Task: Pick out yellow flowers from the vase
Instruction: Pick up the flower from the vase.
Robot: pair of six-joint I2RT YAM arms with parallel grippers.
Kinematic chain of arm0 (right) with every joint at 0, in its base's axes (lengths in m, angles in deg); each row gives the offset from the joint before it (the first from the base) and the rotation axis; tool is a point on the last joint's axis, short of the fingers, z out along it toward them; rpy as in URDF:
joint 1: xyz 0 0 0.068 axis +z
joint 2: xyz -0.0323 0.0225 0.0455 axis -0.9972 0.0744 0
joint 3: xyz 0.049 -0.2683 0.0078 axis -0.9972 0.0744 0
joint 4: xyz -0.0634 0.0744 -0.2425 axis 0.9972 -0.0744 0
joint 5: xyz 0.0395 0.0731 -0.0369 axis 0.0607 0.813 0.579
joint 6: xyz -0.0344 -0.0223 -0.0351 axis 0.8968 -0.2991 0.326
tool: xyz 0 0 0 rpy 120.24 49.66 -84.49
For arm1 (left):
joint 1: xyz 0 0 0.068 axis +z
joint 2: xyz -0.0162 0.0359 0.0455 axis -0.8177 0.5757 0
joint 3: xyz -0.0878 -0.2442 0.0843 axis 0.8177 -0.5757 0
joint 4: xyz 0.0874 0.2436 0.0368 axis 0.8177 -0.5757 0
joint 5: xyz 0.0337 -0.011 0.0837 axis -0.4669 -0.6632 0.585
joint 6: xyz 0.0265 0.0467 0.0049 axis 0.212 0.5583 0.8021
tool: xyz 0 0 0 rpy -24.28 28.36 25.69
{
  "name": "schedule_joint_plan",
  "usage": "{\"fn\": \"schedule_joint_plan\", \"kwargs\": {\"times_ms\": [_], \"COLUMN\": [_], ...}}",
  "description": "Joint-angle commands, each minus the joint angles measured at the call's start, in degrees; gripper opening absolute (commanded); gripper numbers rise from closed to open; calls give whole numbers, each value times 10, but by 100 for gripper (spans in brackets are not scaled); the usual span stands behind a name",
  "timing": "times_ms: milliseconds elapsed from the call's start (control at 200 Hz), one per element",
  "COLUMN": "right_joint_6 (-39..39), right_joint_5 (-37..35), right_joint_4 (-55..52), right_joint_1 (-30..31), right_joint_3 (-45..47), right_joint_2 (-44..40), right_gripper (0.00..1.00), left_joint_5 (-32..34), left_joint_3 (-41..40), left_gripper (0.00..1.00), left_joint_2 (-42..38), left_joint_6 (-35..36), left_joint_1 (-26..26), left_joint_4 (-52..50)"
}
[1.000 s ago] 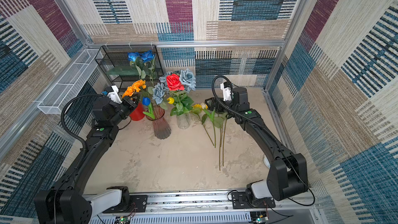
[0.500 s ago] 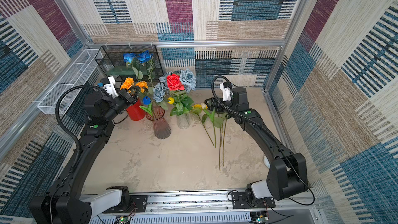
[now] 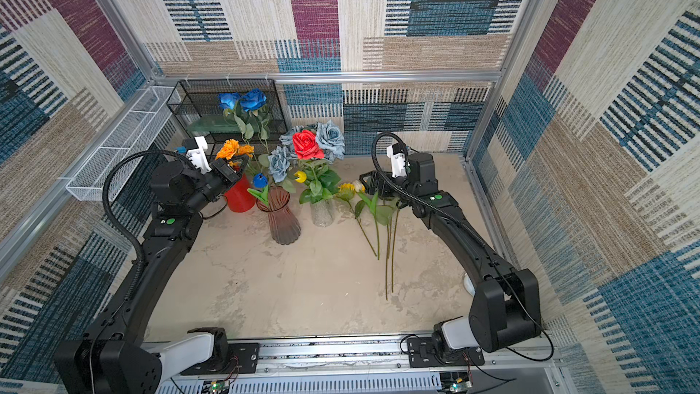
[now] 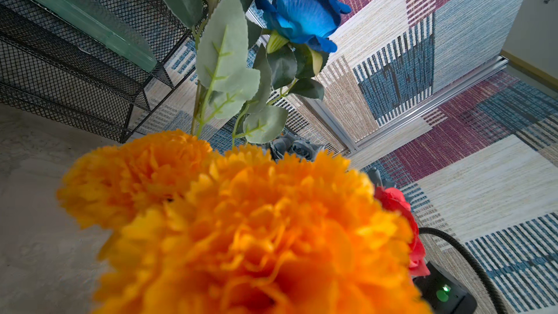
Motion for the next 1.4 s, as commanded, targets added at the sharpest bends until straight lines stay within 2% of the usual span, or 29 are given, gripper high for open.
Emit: {"fn": "schedule_joint_plan", "kwargs": {"times_ms": [0,175,386,596,771,967,1182,1392], "right_joint_6": [1,3,6,2,5,3,2,7], "right_joint_5": [6,7,6,8,6,7,8,9], "right_joint_4": [10,8,5,7,2,7,9,14], "right_joint_1": [4,8,9,10,11,12,14,19], "right_joint_3": [-6,-12,-14,-17,-19,-11,-9,-8], "right_joint_2": [-1,3,6,7,6,7,6,-1], "right_gripper": [96,96,96,96,96,96,96,96], "left_joint_5": [-27,-74,-99,-84,-106,-99,-70,-80], "left_joint_3": [-1,33,119,70,80,96,148,202], "left_gripper": [14,14,17,30,22,22,22,22], "left_joint_2": [-3,9,26,40,60,55,37,28], "left_joint_6": [-9,-5,80,59,48,38,67,70], "left_joint_1": [-1,-1,-1,-1,-1,-1,-1,-1], "left_joint_4": [60,48,-72,-46,-34,-27,-81,-122]}}
